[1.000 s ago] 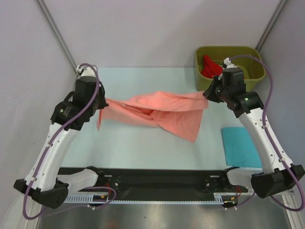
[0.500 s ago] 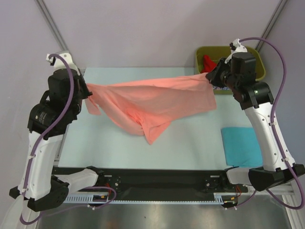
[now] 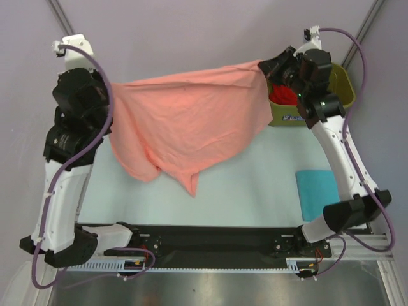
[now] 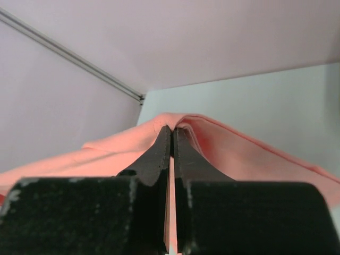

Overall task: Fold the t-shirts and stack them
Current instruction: Flatten the tshirt out

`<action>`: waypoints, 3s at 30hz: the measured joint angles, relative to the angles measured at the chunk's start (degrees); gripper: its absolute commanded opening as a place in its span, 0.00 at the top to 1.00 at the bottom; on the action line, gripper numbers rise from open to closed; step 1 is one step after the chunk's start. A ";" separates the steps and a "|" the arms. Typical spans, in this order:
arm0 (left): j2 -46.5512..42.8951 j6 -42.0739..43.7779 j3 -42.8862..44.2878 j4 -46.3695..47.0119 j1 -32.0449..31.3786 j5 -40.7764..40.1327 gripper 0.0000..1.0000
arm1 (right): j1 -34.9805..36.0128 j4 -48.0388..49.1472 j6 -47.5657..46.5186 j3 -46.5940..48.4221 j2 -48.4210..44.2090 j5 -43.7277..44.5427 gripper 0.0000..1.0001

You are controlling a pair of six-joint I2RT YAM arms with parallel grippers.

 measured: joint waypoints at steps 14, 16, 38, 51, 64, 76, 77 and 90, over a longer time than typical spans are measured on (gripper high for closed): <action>8.13 11.45 13.94 18.53 6.25 6.67 1.00 | -1.42 3.13 5.42 21.49 14.14 -6.95 1.00; 2.32 7.78 7.06 18.71 6.21 10.99 1.00 | -1.73 2.19 5.35 15.28 9.79 -7.41 1.00; 4.22 -37.35 -61.90 1.36 -34.67 28.59 0.94 | 0.44 -14.23 3.74 -57.05 -15.21 -3.08 0.91; 19.52 -27.10 -39.85 1.46 -23.91 29.70 0.12 | -6.10 -13.35 -7.61 -42.01 1.60 2.43 0.37; -11.32 -45.42 -70.84 -2.43 -23.85 42.40 0.66 | -3.93 -20.48 -8.94 -50.84 -16.04 3.56 0.54; -2.40 -58.27 -76.56 2.43 -24.24 46.29 0.69 | -0.90 -22.03 -5.01 -57.37 -21.64 2.32 0.54; -1.73 -58.75 -76.70 2.80 -24.24 46.45 0.69 | -0.81 -22.03 -4.90 -57.37 -22.01 2.32 0.54; 2.43 -62.71 -77.53 3.93 -24.24 46.58 0.64 | -0.57 -22.18 -3.89 -57.37 -23.10 2.34 0.54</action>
